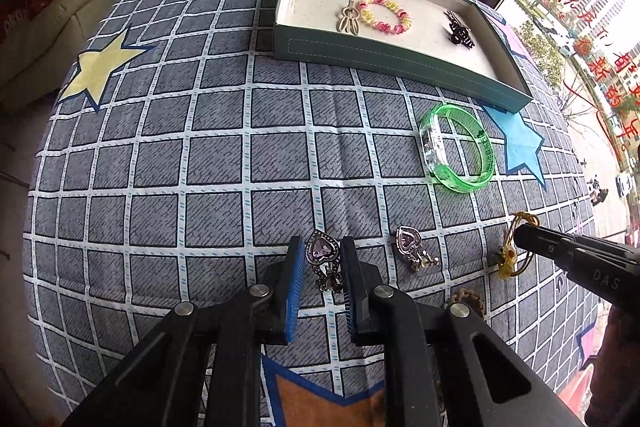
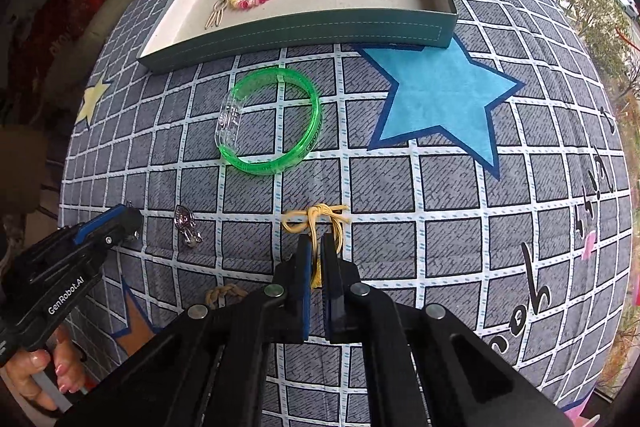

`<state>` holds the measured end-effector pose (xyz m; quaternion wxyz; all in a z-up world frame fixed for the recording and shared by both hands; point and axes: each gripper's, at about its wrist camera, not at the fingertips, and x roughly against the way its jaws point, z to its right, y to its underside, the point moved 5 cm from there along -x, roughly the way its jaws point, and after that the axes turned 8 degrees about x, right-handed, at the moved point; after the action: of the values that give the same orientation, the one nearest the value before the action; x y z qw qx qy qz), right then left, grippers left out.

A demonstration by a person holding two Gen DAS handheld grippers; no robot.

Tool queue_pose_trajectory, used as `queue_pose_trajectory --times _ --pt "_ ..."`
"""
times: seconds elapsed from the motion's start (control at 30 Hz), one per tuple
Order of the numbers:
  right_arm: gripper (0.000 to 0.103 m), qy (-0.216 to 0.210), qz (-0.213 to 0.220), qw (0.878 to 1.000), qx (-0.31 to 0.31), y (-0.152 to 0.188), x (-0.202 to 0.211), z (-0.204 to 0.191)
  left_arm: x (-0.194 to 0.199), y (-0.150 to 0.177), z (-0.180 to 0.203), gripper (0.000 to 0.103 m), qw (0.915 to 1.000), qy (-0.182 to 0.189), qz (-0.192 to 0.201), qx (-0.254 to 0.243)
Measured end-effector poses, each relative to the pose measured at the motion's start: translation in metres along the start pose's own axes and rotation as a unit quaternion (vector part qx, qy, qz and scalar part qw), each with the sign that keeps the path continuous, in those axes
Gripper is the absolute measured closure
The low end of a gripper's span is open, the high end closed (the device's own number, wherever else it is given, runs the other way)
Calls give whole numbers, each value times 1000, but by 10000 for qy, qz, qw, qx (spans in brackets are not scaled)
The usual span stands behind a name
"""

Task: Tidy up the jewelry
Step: 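Grasp the purple heart earring with the left tool while the right tool grasps the yellow hair tie, then carry the earring with the left tool while the right tool carries the yellow hair tie into the tray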

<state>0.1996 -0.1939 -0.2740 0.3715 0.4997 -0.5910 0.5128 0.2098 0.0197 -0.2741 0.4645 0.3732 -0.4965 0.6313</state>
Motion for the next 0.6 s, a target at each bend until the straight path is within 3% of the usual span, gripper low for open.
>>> queue_pose_trajectory --times 0.3,0.6 --pt "98 -504 193 9974 -471 -2 26 18 27 -16 5 72 9995 109 269 -110" --pt "98 -674 498 9957 -385 -28 57 26 45 -42 23 72 9981 218 526 -215"
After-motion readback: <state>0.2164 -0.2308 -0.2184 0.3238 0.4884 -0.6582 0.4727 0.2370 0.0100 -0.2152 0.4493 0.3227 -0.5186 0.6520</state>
